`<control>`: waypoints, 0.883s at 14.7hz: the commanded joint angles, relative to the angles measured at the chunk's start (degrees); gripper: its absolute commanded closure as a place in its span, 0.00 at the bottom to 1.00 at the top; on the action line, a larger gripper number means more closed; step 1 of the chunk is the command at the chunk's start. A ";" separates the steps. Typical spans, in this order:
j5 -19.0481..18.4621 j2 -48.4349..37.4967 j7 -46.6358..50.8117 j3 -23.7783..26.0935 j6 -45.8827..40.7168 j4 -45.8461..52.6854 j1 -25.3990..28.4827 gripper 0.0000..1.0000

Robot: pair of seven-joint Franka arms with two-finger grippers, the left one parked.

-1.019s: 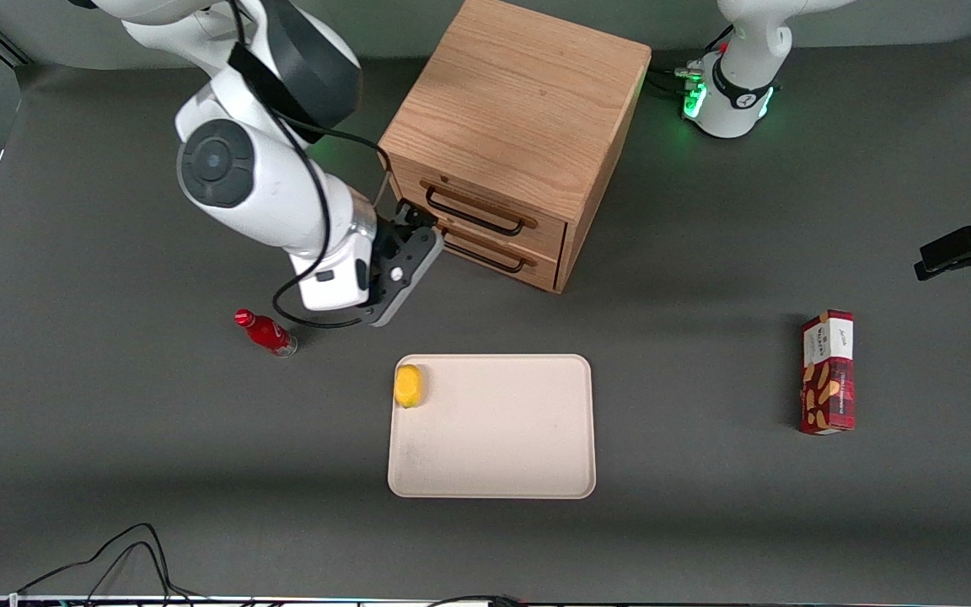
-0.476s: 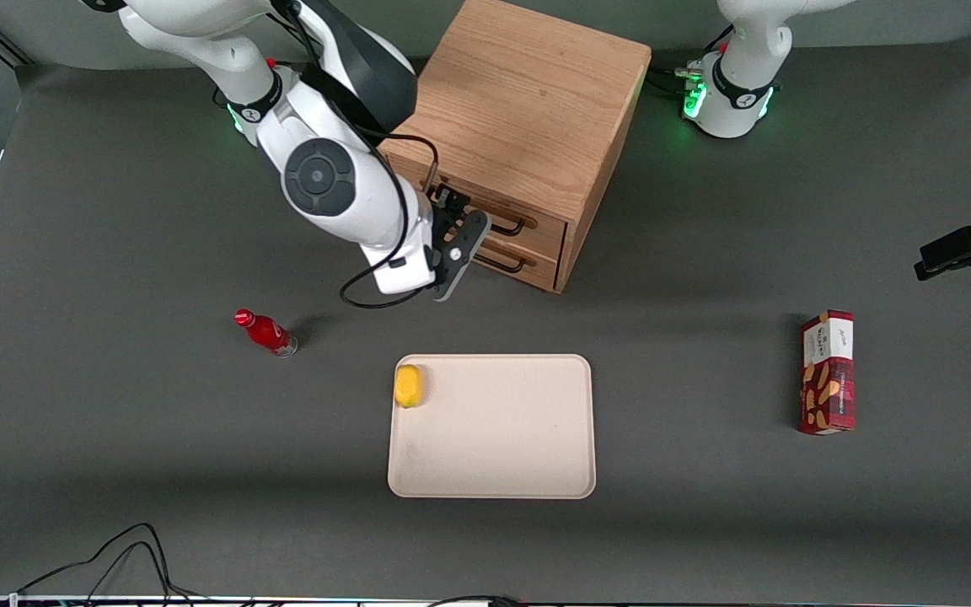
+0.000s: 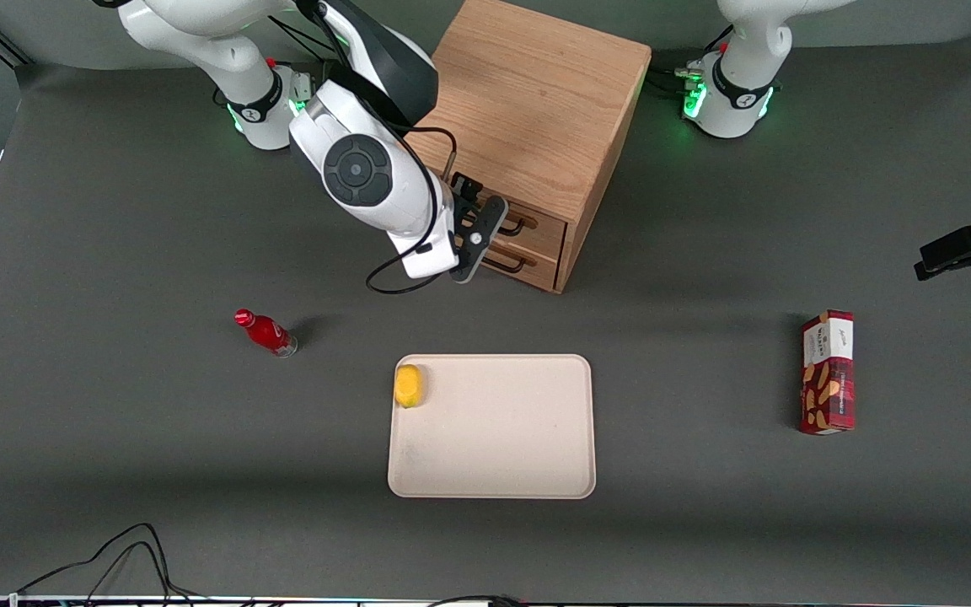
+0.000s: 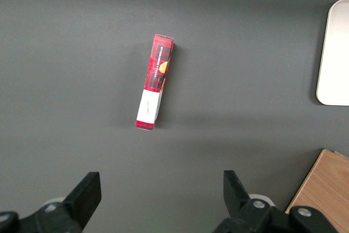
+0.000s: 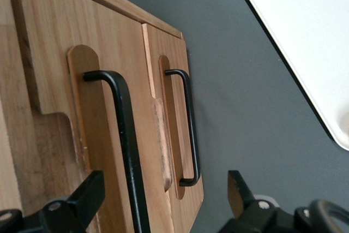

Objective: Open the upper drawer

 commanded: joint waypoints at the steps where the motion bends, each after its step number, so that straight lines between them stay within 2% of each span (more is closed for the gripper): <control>1: 1.14 -2.02 -1.24 -0.10 1.79 -2.58 -0.21 0.00; 13: 0.09 -1.58 -1.51 -0.19 5.75 -5.04 -0.30 0.00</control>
